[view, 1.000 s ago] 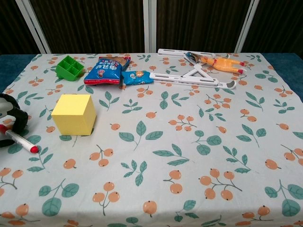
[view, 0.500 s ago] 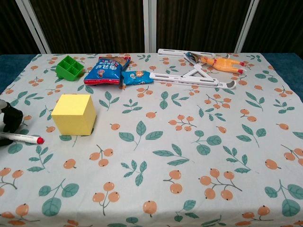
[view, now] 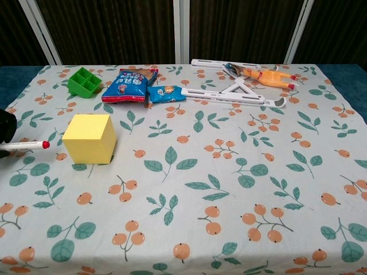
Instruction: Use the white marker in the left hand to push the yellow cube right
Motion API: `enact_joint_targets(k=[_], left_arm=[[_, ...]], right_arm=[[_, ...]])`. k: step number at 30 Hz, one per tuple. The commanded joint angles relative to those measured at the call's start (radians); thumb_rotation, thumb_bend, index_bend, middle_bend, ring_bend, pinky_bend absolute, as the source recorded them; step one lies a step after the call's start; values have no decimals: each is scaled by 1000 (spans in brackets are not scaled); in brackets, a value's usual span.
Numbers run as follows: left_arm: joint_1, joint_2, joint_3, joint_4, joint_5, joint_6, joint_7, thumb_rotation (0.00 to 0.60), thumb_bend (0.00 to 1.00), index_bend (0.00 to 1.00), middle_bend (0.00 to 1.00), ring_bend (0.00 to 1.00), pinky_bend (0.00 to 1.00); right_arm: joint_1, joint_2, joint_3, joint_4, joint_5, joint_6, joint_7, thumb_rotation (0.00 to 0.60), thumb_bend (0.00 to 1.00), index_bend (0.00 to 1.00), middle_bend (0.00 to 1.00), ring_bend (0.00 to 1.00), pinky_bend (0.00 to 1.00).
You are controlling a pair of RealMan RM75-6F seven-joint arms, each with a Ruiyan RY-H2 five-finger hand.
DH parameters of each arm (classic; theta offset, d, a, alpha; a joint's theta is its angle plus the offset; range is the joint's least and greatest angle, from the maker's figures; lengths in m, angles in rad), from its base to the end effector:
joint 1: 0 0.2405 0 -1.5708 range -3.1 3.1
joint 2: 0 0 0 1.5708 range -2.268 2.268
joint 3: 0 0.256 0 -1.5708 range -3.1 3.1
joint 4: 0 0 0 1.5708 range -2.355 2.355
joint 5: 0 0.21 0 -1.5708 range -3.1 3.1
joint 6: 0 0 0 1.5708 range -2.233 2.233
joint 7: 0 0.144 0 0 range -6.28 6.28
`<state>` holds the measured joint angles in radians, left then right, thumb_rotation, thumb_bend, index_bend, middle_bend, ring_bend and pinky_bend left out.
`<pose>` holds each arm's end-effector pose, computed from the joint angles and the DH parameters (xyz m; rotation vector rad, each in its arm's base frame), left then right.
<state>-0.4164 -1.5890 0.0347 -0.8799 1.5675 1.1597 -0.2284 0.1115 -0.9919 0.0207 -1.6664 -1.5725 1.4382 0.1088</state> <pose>-0.3363 0.2852 0.0224 -1.7952 -0.8988 -0.8055 -0.3005 -0.1820 0.1802 1.4872 -0.9439 0.9356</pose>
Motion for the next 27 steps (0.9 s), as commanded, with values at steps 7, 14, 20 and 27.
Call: enact_joint_targets(k=[7, 14, 20, 27], left_arm=[[-60, -45, -17, 28, 11, -32, -12, 600, 422, 690, 728, 512, 623], [-116, -68, -28, 11, 29, -49, 5, 600, 422, 690, 728, 512, 623], [-166, -83, -43, -4, 25, -92, 30, 600, 422, 690, 728, 512, 623], [-212, -92, -61, -49, 12, -129, 70, 600, 422, 690, 728, 512, 624]], right_arm=[[-7, 1, -1, 6, 6, 5, 7, 600, 176, 92, 131, 0, 0], [-14, 5, 0, 6, 9, 13, 8, 600, 176, 92, 132, 0, 0], [-18, 6, -1, 7, 11, 16, 9, 600, 176, 92, 131, 0, 0], [-21, 7, -1, 9, 12, 17, 12, 600, 176, 92, 132, 0, 0]])
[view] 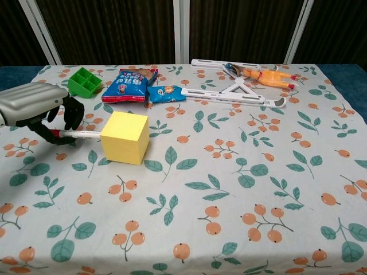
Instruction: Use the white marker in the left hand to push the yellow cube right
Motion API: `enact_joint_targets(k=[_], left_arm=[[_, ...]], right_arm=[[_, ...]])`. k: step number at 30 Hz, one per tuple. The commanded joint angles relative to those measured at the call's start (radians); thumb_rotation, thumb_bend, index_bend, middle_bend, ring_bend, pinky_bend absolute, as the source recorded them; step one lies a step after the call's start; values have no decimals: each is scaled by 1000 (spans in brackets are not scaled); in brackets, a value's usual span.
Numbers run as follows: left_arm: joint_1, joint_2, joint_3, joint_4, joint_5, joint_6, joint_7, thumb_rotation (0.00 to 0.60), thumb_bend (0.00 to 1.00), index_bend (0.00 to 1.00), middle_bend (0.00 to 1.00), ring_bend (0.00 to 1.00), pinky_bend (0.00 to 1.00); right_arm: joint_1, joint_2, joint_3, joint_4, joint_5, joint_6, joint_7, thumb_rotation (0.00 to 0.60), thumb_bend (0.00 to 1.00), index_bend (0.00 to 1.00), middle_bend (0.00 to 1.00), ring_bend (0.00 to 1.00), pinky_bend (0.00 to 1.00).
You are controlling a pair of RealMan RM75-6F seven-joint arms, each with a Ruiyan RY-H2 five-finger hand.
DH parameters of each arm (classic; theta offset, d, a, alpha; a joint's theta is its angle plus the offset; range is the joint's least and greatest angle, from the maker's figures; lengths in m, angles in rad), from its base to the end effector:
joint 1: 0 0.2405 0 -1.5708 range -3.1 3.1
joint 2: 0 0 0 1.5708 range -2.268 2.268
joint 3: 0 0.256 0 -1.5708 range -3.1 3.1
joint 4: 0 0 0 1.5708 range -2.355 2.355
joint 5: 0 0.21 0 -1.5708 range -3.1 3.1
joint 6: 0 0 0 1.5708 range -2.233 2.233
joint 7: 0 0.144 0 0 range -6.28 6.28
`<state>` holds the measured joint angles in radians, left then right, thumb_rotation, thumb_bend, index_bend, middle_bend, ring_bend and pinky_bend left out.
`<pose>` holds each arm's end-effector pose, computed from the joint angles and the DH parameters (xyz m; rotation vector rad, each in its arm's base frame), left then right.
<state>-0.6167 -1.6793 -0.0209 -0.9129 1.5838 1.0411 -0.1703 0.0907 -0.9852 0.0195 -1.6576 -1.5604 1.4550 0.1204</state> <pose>-0.2526 0.3371 -0.0266 -1.9617 -0.8267 -0.9081 -0.3068 -0.1759 0.1860 1.4554 -0.9473 0.9229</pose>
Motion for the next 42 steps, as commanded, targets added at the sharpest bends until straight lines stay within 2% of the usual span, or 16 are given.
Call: enact_joint_targets(k=[1, 11, 24, 42], left_arm=[[-19, -2, -9, -30, -7, -16, 21, 600, 422, 690, 728, 512, 623], [-88, -8, -44, -156, -50, -96, 130, 600, 423, 690, 728, 512, 623], [-155, -47, -100, -235, -145, -179, 268, 600, 424, 690, 728, 512, 623], [-264, -137, -167, -250, -260, -262, 400, 600, 424, 691, 728, 513, 624]], right_arm=[[0, 0, 0, 1, -1, 0, 1, 600, 176, 92, 132, 0, 0], [-3, -2, 0, 9, -2, 2, 10, 600, 176, 92, 132, 0, 0], [-2, -4, 1, 31, 1, -3, 34, 600, 176, 92, 132, 0, 0], [6, -10, 5, 53, 9, -20, 54, 600, 176, 92, 132, 0, 0]])
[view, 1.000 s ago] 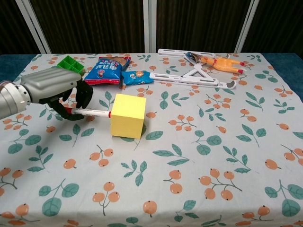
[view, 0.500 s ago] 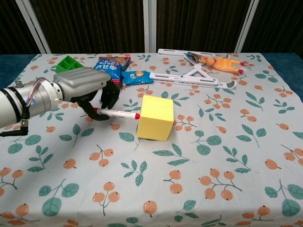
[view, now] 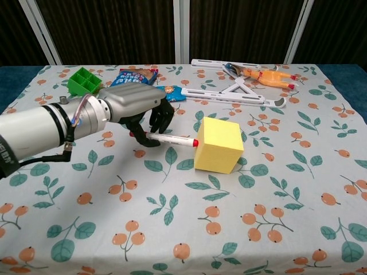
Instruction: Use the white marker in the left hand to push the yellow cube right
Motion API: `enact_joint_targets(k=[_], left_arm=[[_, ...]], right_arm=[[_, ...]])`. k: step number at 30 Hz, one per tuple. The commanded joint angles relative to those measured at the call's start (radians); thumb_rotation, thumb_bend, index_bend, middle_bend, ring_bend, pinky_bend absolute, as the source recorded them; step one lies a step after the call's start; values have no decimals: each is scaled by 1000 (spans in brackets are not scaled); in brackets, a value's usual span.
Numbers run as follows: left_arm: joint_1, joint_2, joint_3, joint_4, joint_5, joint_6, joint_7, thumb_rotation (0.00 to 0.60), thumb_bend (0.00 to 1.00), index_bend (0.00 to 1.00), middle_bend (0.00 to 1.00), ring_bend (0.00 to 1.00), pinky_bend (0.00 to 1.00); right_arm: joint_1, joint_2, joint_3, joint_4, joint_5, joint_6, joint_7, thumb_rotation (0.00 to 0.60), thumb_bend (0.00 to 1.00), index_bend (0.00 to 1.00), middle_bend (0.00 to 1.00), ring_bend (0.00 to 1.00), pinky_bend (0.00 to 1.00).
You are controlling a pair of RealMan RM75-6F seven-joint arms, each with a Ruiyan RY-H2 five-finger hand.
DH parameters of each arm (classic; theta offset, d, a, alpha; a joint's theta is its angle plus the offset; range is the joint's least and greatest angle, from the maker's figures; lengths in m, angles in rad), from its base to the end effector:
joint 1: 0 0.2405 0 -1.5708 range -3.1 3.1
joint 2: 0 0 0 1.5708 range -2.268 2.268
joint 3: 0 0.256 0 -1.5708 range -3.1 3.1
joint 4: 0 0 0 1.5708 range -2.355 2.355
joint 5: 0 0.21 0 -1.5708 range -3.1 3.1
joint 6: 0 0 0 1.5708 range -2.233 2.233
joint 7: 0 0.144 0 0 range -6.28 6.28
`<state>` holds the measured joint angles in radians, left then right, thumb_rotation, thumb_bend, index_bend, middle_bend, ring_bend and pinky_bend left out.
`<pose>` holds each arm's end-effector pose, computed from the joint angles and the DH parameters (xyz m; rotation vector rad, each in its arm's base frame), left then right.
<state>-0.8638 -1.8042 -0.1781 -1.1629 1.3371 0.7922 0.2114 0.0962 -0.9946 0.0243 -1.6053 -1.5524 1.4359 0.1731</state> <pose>-0.1035 0.3476 -0.0996 -2.1511 -0.8234 -0.9509 -0.3175 -0.1795 0.1878 1.4488 -0.9663 0.9186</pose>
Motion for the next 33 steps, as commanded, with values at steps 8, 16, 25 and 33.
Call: enact_joint_targets(k=[8, 16, 25, 33], left_arm=[[-68, -46, -29, -7, -58, -37, 93, 600, 424, 691, 728, 513, 624], [-14, 32, -9, -77, -69, 45, 106, 600, 423, 686, 723, 513, 625], [125, 198, 70, -148, -89, 146, 87, 600, 421, 637, 696, 508, 623], [218, 255, 142, -132, -132, 158, 99, 600, 420, 622, 671, 496, 585]], right_arm=[[1, 1, 2, 6, 4, -3, 6, 600, 176, 92, 132, 0, 0], [6, 2, 4, 6, -4, 0, 10, 600, 176, 92, 132, 0, 0], [13, -4, 5, 12, -18, 2, 20, 600, 176, 92, 132, 0, 0], [20, -11, 4, 15, -29, 0, 24, 600, 176, 92, 132, 0, 0]])
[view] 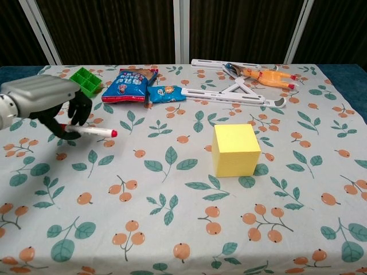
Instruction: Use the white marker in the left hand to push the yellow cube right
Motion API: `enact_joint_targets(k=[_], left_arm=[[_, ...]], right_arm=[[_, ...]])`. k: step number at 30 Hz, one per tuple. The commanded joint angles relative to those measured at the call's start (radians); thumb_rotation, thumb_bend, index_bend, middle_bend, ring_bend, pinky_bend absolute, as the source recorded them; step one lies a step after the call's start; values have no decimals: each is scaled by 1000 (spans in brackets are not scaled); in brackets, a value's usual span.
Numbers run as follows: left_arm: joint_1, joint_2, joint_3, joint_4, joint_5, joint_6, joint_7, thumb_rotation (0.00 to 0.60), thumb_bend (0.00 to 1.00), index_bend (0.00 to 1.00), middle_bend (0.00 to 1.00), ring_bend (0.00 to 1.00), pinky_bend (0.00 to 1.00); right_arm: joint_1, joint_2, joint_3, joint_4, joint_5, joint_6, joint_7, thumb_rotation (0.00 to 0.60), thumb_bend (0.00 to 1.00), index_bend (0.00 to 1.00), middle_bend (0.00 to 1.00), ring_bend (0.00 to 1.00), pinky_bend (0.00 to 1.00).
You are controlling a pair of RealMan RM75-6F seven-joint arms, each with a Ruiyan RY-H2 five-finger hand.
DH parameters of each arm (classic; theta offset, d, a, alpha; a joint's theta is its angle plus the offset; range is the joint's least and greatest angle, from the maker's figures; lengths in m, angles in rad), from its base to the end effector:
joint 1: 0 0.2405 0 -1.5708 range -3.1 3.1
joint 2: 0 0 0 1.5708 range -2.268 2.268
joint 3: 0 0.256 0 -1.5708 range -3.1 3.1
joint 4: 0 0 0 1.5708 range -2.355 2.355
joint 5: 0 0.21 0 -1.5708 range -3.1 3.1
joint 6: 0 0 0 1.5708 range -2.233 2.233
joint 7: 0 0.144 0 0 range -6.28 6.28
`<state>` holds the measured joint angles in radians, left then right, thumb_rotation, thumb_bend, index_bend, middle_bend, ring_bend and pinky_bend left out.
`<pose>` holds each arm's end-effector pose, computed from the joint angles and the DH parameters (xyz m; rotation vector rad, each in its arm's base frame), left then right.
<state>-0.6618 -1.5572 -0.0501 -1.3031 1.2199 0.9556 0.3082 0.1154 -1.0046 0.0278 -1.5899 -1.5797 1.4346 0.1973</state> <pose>-0.2205 0.3289 -0.0205 -1.9251 -0.8422 -0.7164 -0.3128 -0.1862 0.1845 1.4784 -0.9591 0.9576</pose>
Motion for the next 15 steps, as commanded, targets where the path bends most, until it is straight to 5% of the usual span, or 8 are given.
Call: enact_joint_targets(k=[1, 4, 8, 15], left_arm=[[20, 9, 17, 9, -20, -9, 2, 600, 420, 615, 669, 495, 577], [35, 15, 21, 2, -38, -8, 13, 600, 404, 533, 603, 427, 511], [72, 38, 16, -45, -54, 33, -1, 600, 318, 328, 383, 251, 416], [189, 118, 7, -98, -17, 225, -78, 600, 307, 280, 322, 210, 363]], right_arm=[[1, -1, 0, 0, -2, 1, 0, 600, 176, 92, 132, 0, 0], [0, 2, 0, -2, 0, 3, -1, 600, 176, 92, 132, 0, 0], [-6, 6, -2, -3, 6, 8, 0, 600, 176, 92, 132, 0, 0], [-13, 4, -2, 12, 21, 7, 16, 600, 176, 92, 132, 0, 0]])
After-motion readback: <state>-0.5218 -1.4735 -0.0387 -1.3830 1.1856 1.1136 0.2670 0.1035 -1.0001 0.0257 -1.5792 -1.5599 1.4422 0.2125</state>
